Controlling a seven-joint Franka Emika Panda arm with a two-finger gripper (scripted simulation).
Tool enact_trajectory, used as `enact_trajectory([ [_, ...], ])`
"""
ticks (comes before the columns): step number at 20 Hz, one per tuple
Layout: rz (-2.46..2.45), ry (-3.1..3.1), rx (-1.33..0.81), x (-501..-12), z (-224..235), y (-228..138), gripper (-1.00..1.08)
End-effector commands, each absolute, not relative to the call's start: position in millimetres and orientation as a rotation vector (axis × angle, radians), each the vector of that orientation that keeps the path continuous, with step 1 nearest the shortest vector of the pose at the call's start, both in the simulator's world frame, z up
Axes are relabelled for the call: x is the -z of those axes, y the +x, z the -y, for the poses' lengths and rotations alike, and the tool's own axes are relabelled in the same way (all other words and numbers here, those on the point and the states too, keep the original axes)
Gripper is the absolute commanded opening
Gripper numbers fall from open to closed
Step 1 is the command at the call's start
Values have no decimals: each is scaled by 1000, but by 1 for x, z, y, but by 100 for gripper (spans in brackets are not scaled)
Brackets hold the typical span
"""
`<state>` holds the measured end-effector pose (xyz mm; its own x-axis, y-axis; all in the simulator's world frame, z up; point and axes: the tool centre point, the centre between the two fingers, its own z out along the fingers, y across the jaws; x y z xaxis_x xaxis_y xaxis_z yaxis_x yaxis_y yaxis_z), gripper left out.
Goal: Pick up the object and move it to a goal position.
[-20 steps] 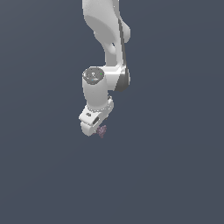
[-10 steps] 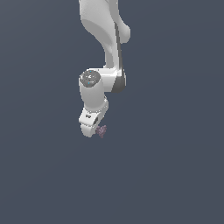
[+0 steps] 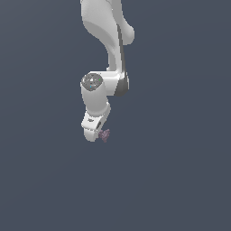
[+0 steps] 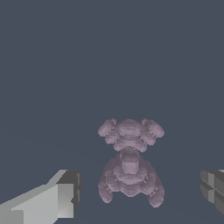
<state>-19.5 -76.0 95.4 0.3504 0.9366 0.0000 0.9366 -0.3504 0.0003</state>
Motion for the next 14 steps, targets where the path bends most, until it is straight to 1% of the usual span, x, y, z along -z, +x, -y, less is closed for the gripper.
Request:
enact_trajectory([
  [1,-1791,2581,0,-92,76,-20,100],
  [10,-1796,2578,0,-53,76,-21,100],
  [14,-1796,2577,0,-46,76,-20,100],
])
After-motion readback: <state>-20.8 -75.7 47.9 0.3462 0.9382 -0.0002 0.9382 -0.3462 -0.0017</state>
